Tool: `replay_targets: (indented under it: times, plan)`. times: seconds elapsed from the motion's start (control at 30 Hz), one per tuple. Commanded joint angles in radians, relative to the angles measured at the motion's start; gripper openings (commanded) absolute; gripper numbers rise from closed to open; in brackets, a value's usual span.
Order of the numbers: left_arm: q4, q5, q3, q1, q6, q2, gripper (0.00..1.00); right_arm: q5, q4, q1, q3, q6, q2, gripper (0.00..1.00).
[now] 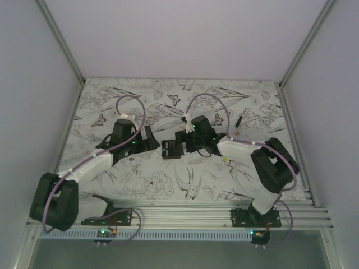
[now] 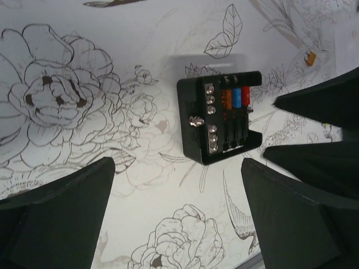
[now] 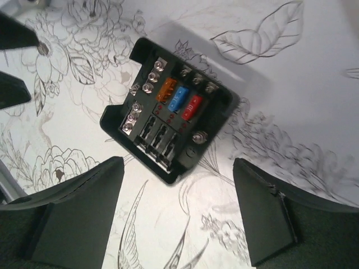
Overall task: Snap on the fuse box
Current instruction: Move the fuse box base at the center of the board.
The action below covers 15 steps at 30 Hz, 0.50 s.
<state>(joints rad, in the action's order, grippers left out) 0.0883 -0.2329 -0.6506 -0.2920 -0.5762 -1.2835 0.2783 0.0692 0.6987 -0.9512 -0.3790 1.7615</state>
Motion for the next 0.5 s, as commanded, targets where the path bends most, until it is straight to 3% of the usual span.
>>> replay_targets:
  times: [0.0,0.2,0.47]
  plan:
    - [-0.025,0.026,0.051,-0.015,-0.031,0.076,1.0,-0.187,-0.187,-0.006,-0.011,0.013,-0.16,0.85]
    - [-0.029,0.037,0.077,-0.046,-0.004,0.074,1.0,-0.482,-0.533,-0.061,0.01,-0.1,-0.33,0.87]
    - [-0.025,0.015,0.027,-0.124,0.063,0.031,1.0,-0.572,-0.64,-0.18,0.14,-0.263,-0.503,0.86]
